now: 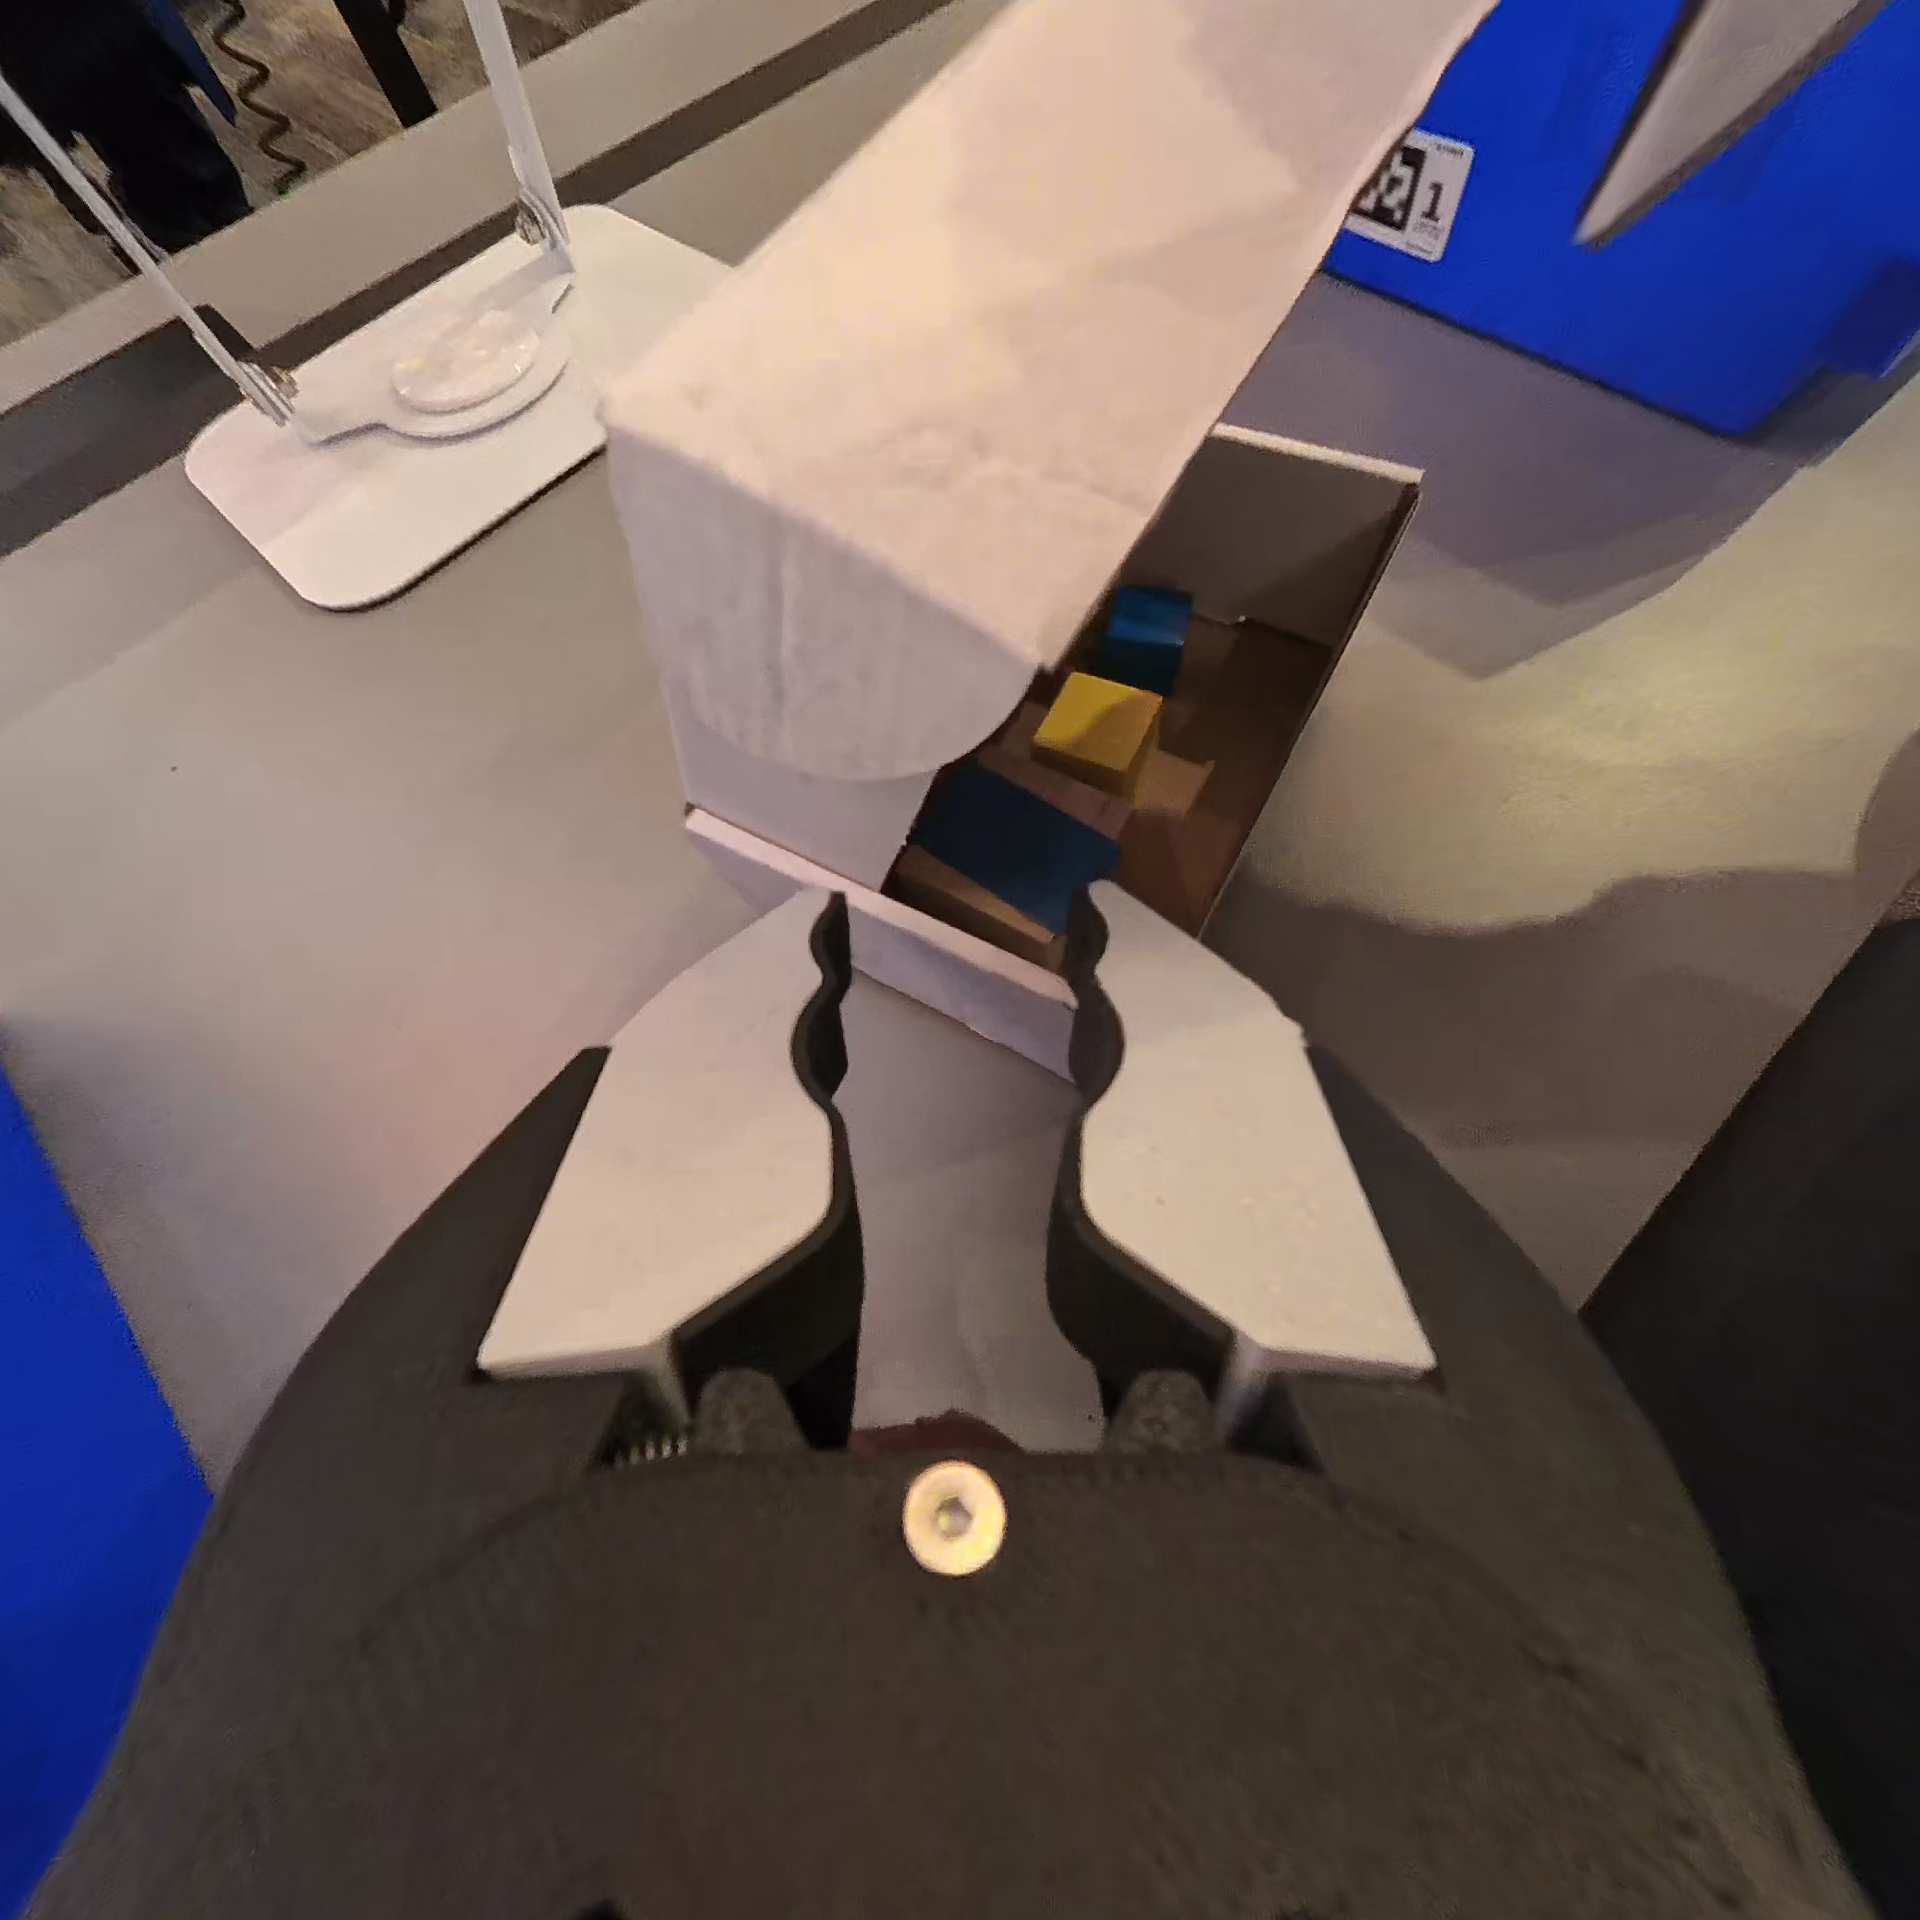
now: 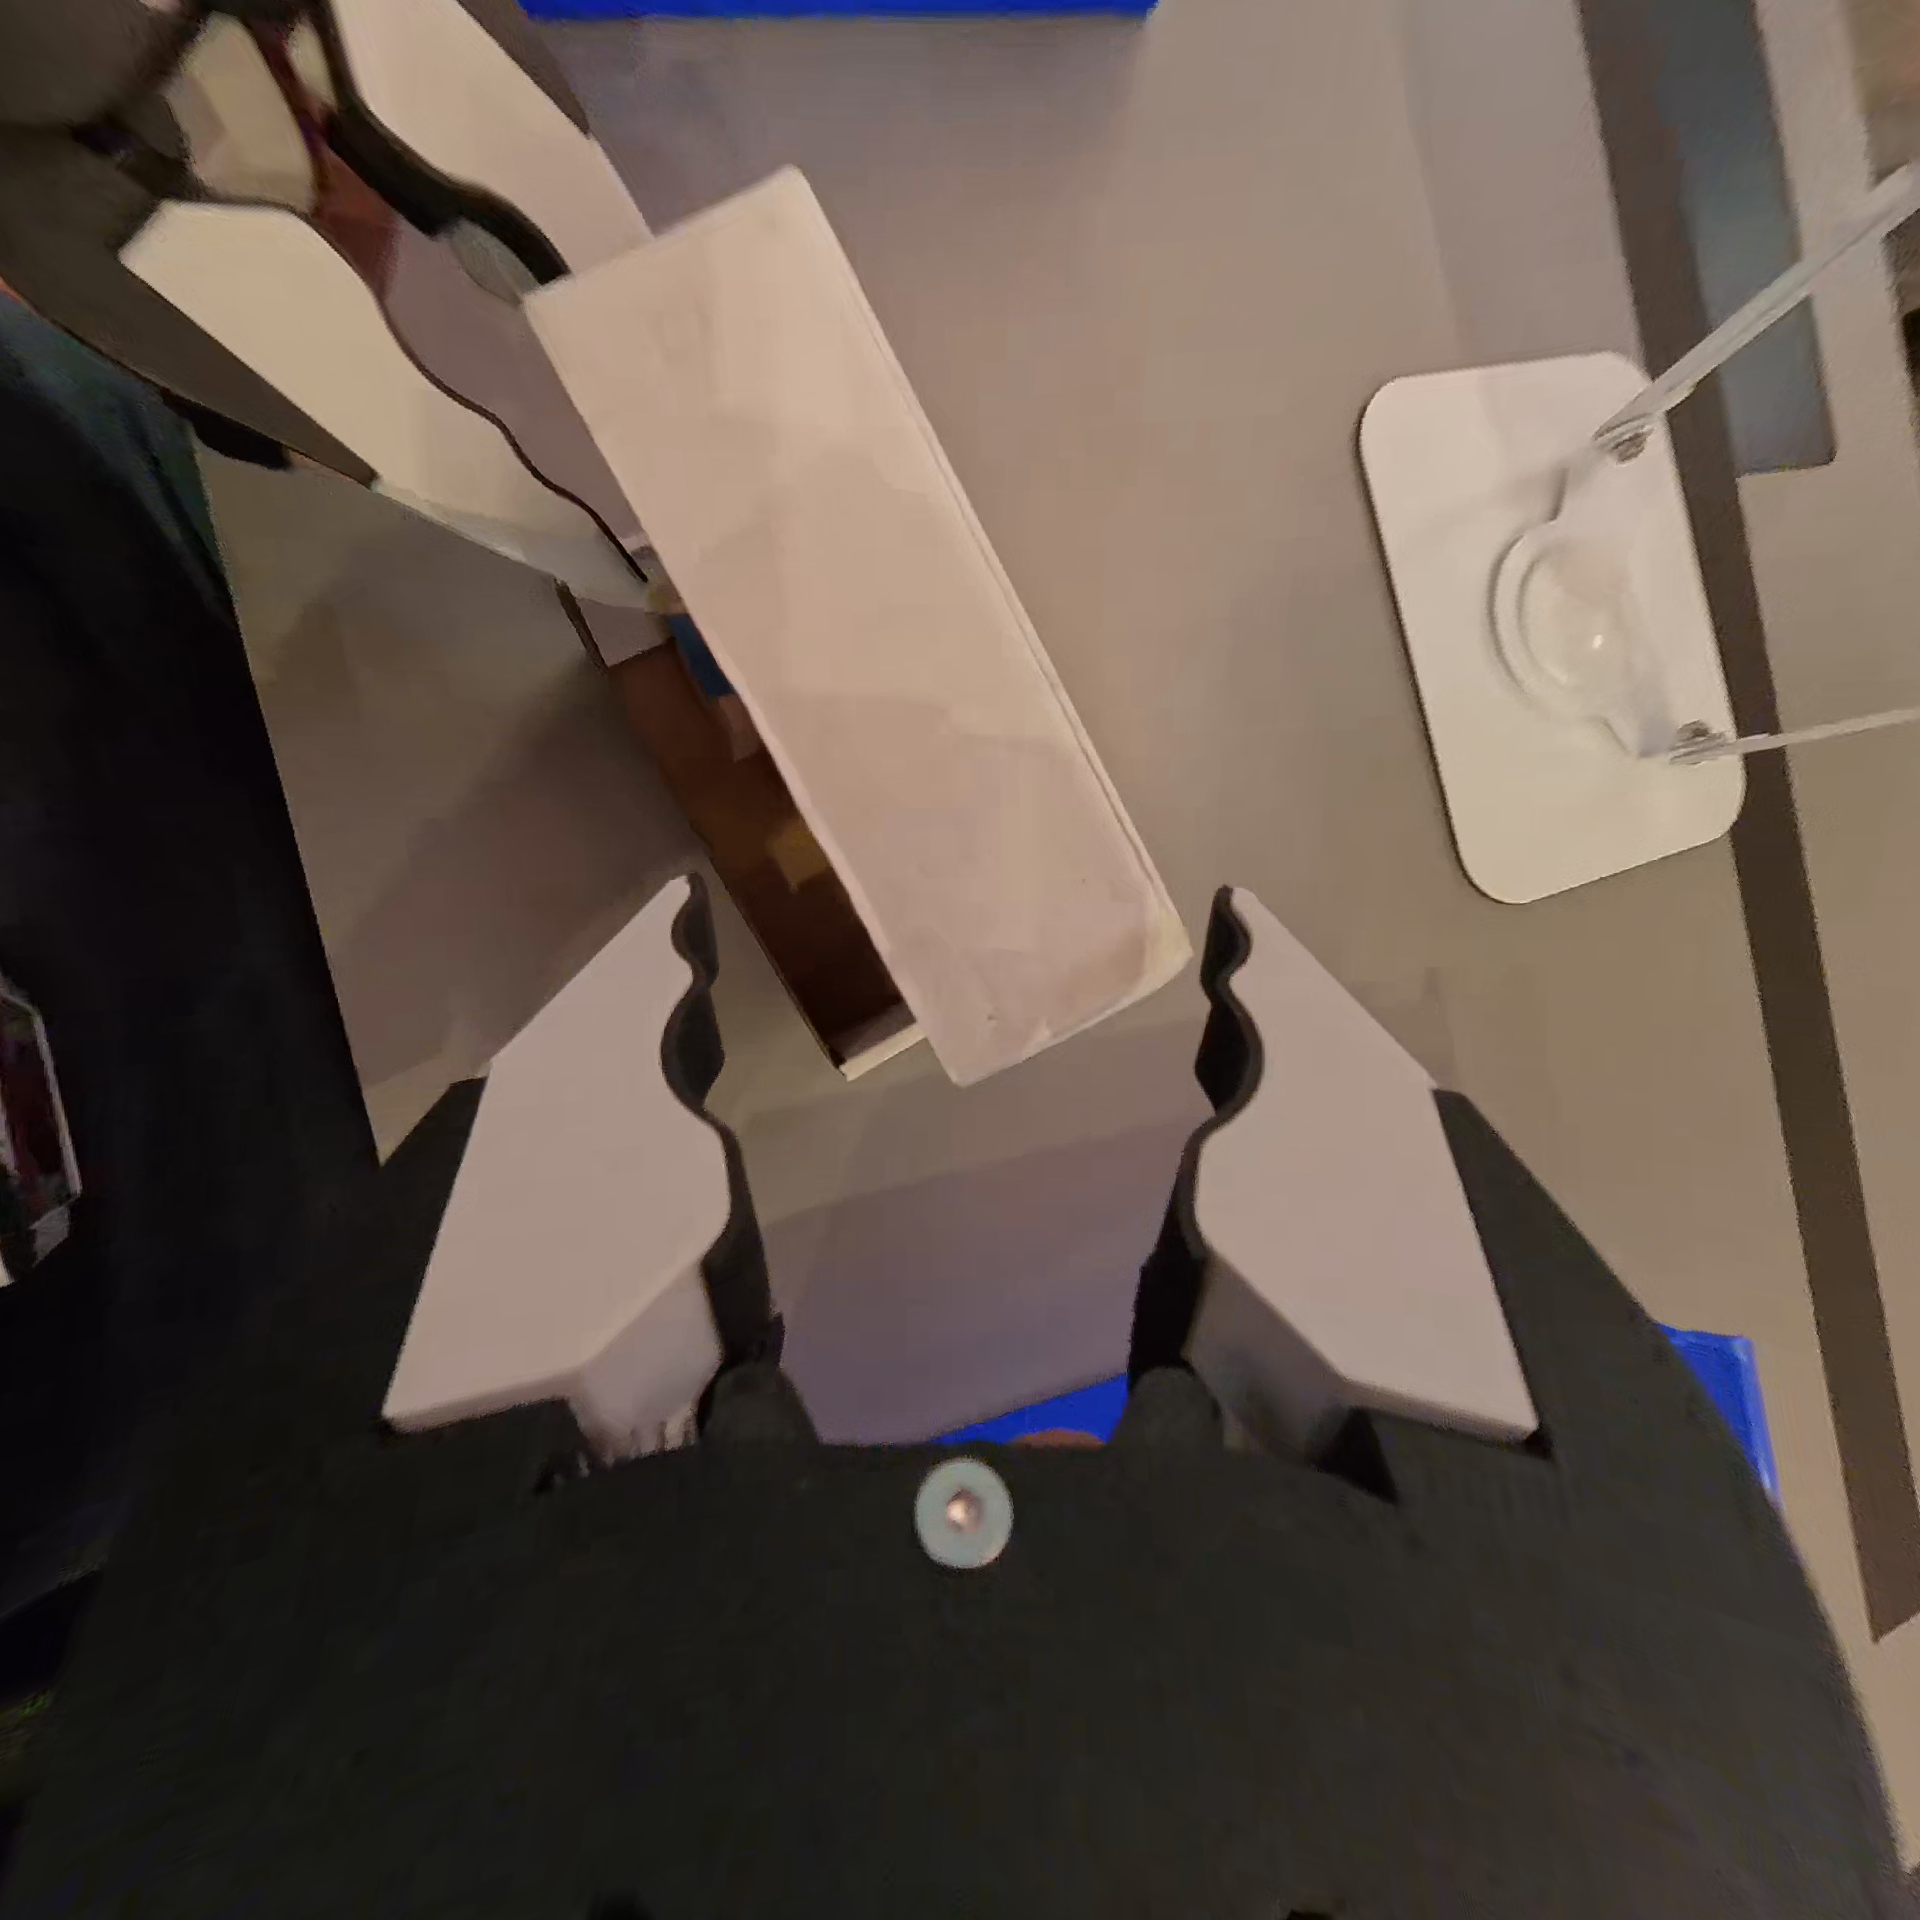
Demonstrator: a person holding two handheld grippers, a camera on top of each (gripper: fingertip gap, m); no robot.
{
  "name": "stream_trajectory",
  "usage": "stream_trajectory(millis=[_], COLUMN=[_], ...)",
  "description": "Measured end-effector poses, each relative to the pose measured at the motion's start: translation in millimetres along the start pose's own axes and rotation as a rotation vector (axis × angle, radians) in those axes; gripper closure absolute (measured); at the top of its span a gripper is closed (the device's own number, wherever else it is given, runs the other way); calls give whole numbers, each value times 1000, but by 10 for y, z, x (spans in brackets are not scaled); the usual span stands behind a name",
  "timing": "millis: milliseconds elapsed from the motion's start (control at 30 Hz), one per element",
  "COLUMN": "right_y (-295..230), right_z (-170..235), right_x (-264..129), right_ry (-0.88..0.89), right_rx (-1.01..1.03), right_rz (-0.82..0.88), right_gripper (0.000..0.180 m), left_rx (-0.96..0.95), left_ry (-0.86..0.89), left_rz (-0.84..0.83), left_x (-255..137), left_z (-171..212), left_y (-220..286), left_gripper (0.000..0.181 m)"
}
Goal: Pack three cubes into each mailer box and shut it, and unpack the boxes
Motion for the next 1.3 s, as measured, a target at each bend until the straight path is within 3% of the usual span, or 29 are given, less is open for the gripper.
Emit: stream_trajectory(millis=[233,667,933,1067,1300], right_y=[19,-221,-290,-330,-352], right_z=[68,316,286,380,410], right_x=[-5,227,232,331,283], right_ry=[62,-26,4,-61,-72], right_rx=[85,149,143,134,118], right_rz=[-74,-164,-177,-174,-141], right_gripper=[87,92,96,96,94], left_rx=[44,105,133,152,252], left_ry=[54,-86,-104,-153,-95], left_rz=[0,117,216,130,-61], left_x=[-18,32,-139,-204,-314], left_z=[-160,3,54,186,100], left_y=[37,234,313,252,146], left_gripper=[140,137,104,81,72])
Point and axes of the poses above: each gripper's, where its closed fingertips meet, x out along the fingers, z out of its underside, y = z × x across the jaws, the point moved 4 cm from there along -x, back along the fingers, and after that the axes turned 8 degrees about -z, right-handed, at the moved point
